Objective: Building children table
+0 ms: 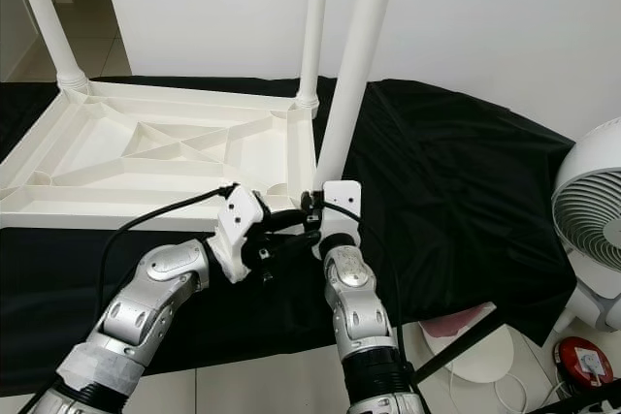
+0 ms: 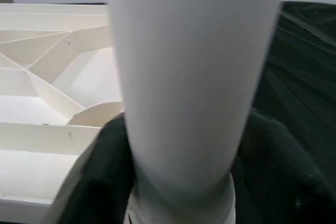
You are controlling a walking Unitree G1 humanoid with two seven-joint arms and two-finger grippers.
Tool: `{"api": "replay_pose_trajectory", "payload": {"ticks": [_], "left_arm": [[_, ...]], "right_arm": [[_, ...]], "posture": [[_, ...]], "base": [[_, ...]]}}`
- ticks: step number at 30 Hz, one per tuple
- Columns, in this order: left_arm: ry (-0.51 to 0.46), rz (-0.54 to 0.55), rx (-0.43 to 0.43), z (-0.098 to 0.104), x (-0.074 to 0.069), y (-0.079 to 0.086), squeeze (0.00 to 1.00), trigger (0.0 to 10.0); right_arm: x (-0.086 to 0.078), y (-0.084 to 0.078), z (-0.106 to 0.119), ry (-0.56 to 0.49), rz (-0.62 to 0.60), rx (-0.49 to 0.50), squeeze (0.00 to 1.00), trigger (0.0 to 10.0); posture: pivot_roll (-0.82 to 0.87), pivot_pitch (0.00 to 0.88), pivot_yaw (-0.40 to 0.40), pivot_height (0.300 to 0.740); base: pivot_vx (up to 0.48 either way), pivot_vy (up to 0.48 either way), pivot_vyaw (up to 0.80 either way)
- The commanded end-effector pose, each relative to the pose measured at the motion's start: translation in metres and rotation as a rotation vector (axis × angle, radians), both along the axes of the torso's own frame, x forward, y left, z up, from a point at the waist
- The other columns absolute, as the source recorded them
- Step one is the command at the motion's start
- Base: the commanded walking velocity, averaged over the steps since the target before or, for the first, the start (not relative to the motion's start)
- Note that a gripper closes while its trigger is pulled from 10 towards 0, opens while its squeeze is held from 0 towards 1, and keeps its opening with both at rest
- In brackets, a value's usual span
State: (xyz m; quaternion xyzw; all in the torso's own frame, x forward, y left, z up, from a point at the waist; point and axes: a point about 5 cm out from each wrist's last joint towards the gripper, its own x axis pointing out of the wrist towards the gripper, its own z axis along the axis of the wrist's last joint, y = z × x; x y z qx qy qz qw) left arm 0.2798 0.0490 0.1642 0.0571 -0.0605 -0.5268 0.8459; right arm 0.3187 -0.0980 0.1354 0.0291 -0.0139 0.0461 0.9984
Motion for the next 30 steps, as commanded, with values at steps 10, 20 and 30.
{"api": "replay_pose_trajectory", "payload": {"ticks": [10,20,30], "left_arm": [[0.020,0.020,0.012,-0.003,-0.001,-0.002,0.00,10.0],[0.019,0.012,0.018,-0.002,-0.001,0.003,0.00,10.0],[0.024,-0.011,0.048,-0.006,-0.005,0.007,0.00,10.0]], "right_arm": [[0.006,-0.024,-0.001,0.036,0.138,-0.025,0.00,10.0],[0.018,-0.038,0.005,0.003,0.428,-0.195,0.00,10.0],[0.030,-0.032,0.000,0.022,0.614,-0.266,0.00,10.0]], "posture": [[0.02,0.044,-0.075,0.740],[0.02,0.045,-0.072,0.740],[0.03,0.041,-0.073,0.740]], "base": [[0.000,0.000,0.00],[0.000,0.000,0.00],[0.000,0.000,0.00]]}}
